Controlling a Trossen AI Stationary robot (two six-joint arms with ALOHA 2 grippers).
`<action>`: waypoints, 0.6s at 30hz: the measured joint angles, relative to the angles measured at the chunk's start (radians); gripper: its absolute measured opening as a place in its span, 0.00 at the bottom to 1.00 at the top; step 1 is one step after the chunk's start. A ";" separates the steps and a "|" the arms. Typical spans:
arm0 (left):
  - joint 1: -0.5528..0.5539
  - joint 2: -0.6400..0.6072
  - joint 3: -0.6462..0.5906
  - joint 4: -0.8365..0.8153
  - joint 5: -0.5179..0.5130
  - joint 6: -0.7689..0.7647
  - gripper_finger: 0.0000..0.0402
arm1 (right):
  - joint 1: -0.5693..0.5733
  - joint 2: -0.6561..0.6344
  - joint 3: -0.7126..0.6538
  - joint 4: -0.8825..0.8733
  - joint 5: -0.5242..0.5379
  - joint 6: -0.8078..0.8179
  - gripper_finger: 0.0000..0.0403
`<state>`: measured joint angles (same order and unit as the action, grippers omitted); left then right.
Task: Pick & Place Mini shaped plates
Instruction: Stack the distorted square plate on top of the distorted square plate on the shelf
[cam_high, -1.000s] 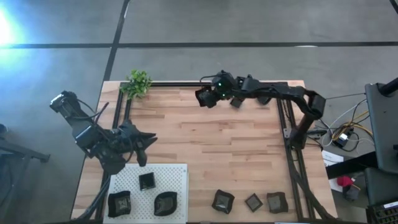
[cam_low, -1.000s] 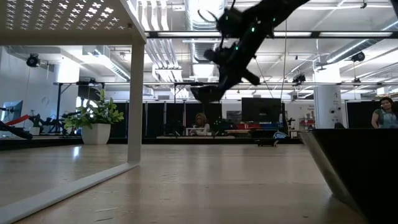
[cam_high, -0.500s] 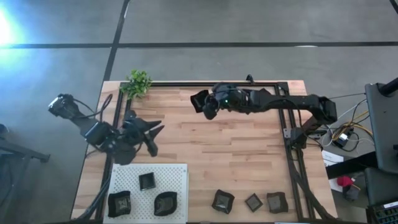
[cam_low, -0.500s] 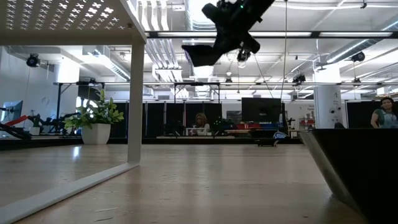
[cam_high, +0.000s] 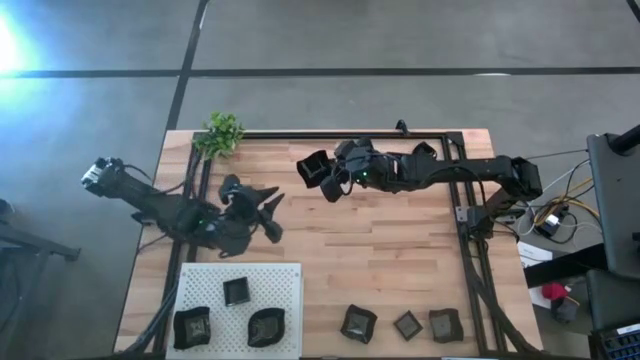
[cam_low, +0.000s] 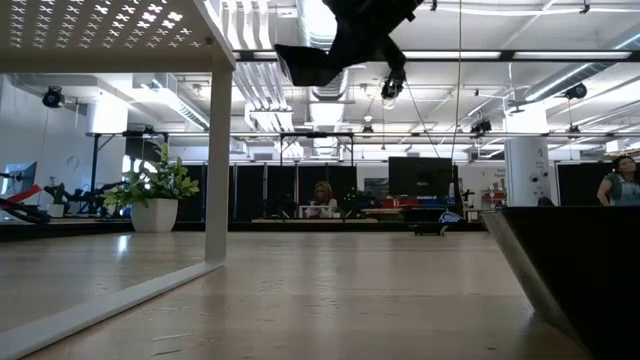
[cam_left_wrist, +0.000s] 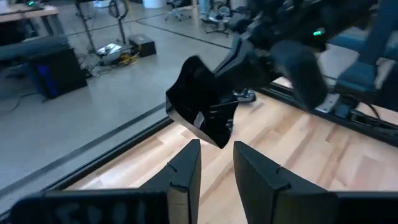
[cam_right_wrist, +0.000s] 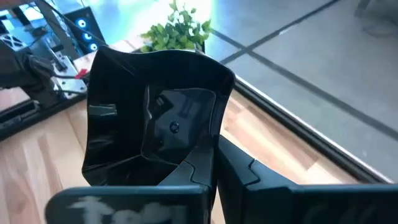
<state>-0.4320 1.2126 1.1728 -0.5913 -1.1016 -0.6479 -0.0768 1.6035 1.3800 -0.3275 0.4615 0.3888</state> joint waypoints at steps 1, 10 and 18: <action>0.012 0.012 0.000 0.004 0.000 -0.013 0.22 | 0.004 0.000 0.000 0.009 0.011 -0.006 0.02; 0.106 0.088 0.000 0.083 0.000 -0.040 0.22 | 0.030 0.000 0.000 0.081 0.013 -0.079 0.02; 0.155 0.093 0.000 0.128 0.000 -0.087 0.22 | 0.040 0.000 0.000 0.090 0.013 -0.105 0.02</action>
<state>-0.2766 1.3052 1.1728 -0.4634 -1.1015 -0.7350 -0.0370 1.6035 1.3800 -0.2380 0.4747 0.2837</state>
